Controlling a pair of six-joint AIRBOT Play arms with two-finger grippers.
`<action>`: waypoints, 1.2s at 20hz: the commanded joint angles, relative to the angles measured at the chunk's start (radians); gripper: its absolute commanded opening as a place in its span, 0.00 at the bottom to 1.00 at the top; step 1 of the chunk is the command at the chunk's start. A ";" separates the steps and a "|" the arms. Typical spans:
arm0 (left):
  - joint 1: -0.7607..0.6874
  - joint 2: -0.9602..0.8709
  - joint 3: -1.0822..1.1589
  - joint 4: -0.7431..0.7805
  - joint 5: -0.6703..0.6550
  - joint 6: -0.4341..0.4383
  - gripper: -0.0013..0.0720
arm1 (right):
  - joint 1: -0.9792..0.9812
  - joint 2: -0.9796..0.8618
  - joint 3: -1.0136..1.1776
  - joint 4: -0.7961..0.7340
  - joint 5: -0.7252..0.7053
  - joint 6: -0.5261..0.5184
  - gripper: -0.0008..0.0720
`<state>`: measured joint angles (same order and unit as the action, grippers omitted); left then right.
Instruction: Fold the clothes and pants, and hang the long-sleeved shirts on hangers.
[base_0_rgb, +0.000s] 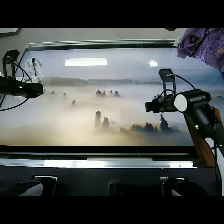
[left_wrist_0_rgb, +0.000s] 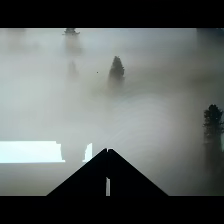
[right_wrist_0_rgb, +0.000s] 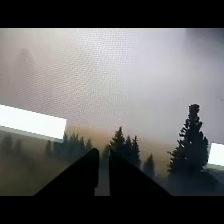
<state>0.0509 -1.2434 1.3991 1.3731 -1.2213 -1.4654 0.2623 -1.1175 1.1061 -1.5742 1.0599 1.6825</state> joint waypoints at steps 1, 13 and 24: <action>0.000 -0.001 0.000 0.000 0.000 0.000 0.04 | 0.001 0.001 0.001 -0.001 0.000 0.000 0.17; 0.000 -0.001 0.000 0.000 0.000 0.000 0.04 | 0.001 0.001 0.001 -0.001 0.000 0.000 0.17; 0.005 -0.080 -0.015 0.153 0.169 -0.087 1.00 | 0.001 0.001 0.001 -0.001 0.000 0.000 0.17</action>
<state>0.0517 -1.2808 1.3918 1.4117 -1.1221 -1.4887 0.2623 -1.1175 1.1061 -1.5738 1.0595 1.6825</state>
